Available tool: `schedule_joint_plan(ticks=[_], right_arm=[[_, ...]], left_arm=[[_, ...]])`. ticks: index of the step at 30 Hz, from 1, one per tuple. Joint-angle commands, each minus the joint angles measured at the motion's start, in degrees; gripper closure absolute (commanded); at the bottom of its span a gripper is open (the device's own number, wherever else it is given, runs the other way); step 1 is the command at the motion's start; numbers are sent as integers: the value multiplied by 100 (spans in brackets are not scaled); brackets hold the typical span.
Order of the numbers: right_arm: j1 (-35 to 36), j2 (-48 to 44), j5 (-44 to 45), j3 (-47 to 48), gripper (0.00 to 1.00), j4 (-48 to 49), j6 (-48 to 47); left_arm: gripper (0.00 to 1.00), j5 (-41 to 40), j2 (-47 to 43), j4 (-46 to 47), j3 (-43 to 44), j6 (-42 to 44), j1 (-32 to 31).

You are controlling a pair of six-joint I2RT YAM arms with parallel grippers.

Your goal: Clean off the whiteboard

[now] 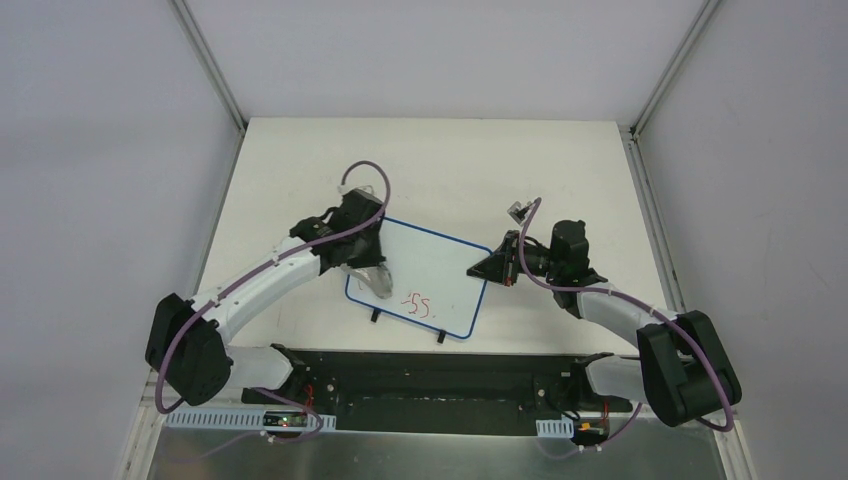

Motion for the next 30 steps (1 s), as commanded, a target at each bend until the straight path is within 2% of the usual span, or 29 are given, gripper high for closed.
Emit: schedule_joint_plan(ticks=[1,6,9,13,17,19,24,30], right_arm=[[106,10,-378,-1,100,45,-518],[108,47,-378,2,100,45,-519],[117,39,-374,0,100,45,-517],[114,46,-369,0,100,46,-519],[117,47,-365,0,100,45,-526],[114,54,-365,0,100,37,-530],[125,48,-377,-7,100,37,-512],[143,48,-372,0,100,37,-525]], left_arm=[[100,-796,-239,169,-476,249,879],[100,-150,-106,305,-527,162,966],[100,-34,-55,590,-570,1,749],[100,-304,270,480,-185,-64,-2],[100,-527,797,370,385,-54,-1068],[100,-551,989,380,572,-73,-1307],[100,-586,805,682,313,-352,-1050],[100,-829,-22,605,-579,-707,1]])
